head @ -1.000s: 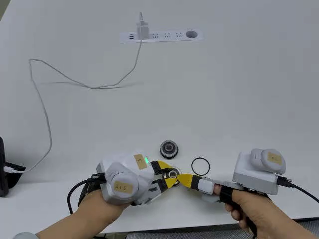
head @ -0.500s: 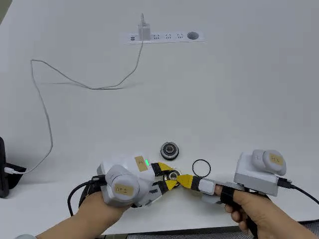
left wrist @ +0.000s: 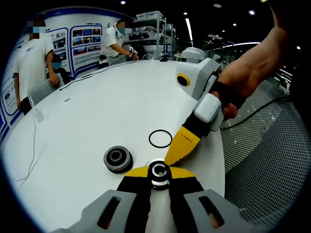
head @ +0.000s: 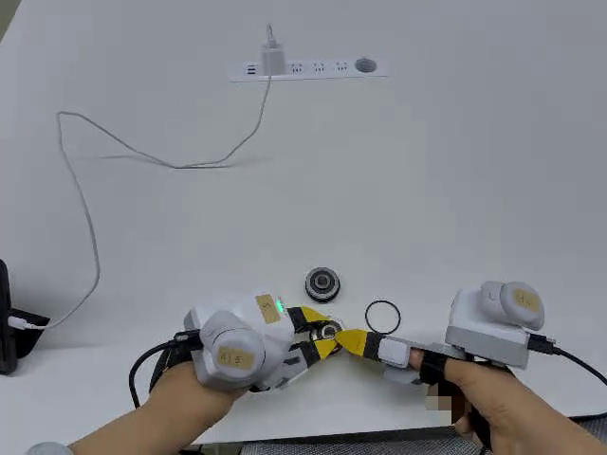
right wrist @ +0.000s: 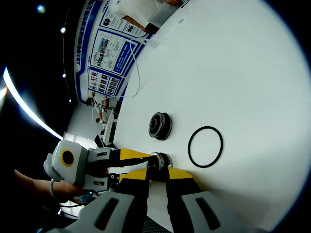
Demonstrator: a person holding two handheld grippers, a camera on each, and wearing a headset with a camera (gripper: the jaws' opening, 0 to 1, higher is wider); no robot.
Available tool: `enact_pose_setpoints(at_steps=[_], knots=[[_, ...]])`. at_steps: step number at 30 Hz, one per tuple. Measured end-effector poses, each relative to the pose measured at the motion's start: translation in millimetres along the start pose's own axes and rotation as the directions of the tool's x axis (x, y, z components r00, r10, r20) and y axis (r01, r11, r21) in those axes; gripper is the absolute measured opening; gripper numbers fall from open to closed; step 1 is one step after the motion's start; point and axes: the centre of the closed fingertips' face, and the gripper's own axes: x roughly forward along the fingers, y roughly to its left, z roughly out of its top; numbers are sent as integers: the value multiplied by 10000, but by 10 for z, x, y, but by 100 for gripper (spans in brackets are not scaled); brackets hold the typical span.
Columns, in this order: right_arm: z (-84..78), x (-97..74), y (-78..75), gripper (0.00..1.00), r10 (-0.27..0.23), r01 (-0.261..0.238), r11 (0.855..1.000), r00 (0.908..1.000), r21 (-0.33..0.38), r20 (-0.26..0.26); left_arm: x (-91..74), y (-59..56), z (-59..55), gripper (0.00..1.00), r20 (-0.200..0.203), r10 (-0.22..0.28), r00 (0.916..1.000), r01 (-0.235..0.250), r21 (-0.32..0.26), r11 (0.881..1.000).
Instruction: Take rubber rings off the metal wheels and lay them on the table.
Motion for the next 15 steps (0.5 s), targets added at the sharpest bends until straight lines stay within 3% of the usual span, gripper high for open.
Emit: enact_pose_setpoints(at_steps=[15], knots=[[15,-24,-43,5,-304,301,9985,9995,-468,-66,-1,-1,7,14,3,-27,10000,27,1,10000]])
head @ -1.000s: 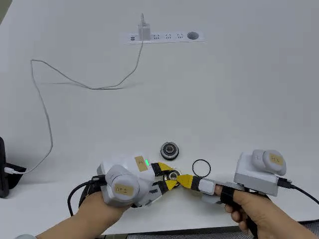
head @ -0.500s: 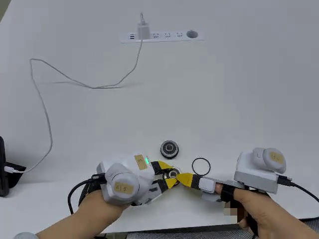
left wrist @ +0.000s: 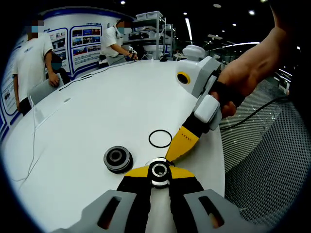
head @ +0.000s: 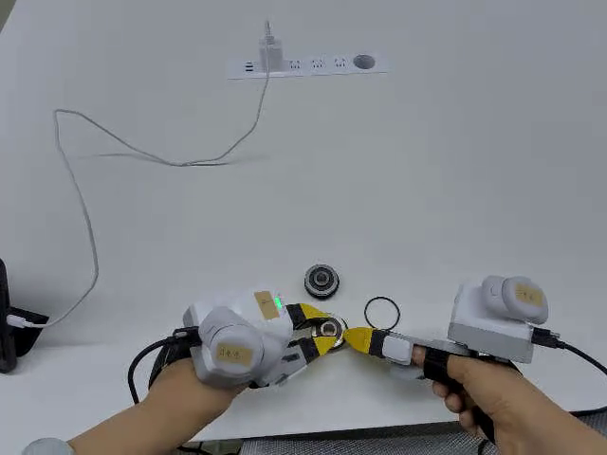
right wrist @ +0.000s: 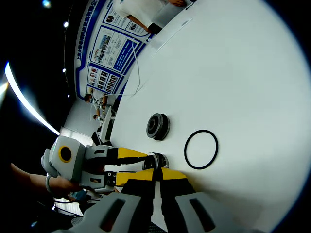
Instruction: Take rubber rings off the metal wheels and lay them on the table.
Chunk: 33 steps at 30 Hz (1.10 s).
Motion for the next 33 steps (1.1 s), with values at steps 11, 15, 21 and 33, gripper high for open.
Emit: enact_pose_setpoints(at_steps=[11,15,21,33], knots=[[15,-13,6,2,-68,68,9999,10000,-128,-51,3,2,-3,14,17,10,10000,-10,-29,10000],[16,-15,13,2,-124,123,9998,9999,-146,-32,3,2,-1,14,24,12,10000,-12,-27,10000],[20,-14,31,1,-95,95,9999,10000,-92,12,6,9,-8,13,4,-1,10000,1,-13,10000],[21,-10,67,1,-33,33,10000,10000,-68,16,6,5,-1,13,-15,34,10000,-34,-57,10000]])
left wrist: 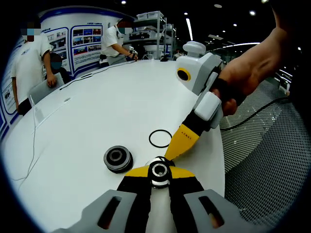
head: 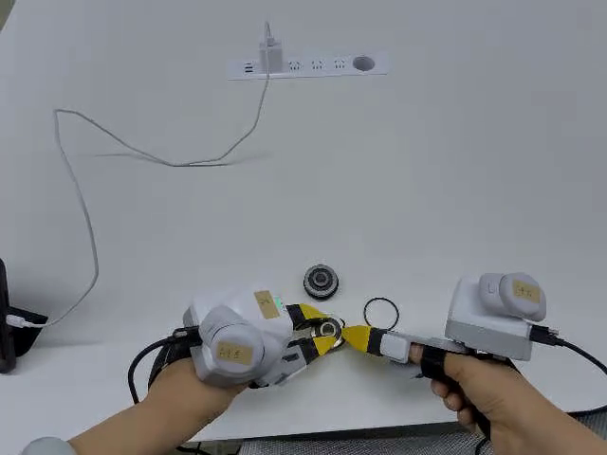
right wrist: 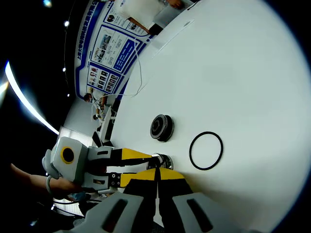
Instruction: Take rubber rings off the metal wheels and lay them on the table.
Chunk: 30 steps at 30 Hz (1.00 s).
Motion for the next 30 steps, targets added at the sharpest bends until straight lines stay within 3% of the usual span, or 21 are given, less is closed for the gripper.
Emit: enact_pose_setpoints(at_steps=[30], knots=[[-12,14,178,1,552,-553,9985,9985,-53,-55,-2,4,-8,13,28,-32,10000,32,62,10000]])
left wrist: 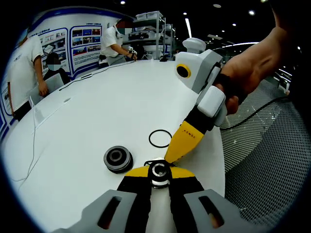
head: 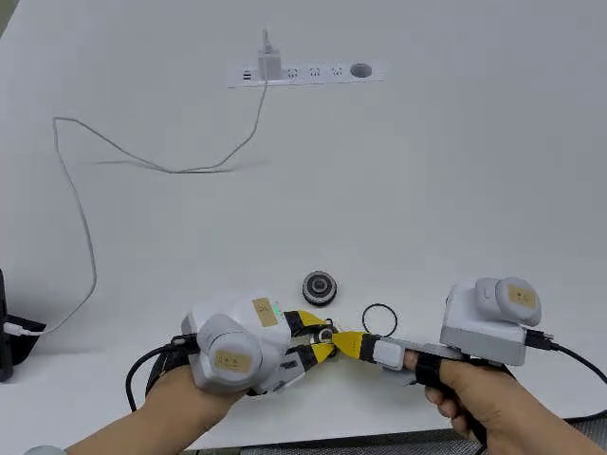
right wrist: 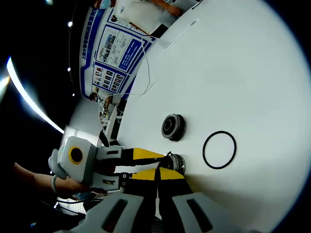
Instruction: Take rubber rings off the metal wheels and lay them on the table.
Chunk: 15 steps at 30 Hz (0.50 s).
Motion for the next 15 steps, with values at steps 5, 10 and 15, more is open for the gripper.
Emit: enact_pose_setpoints(at_steps=[5,10,15], knots=[[-11,-13,29,1,159,-159,9999,9999,27,25,0,0,-2,13,7,-9,10000,9,17,10000],[8,-28,-15,1,40,-42,9999,9999,108,149,3,0,0,14,34,-4,10000,4,31,10000],[15,-10,-45,1,-155,153,9999,9996,80,230,6,-4,9,14,51,-61,10000,61,104,9999]])
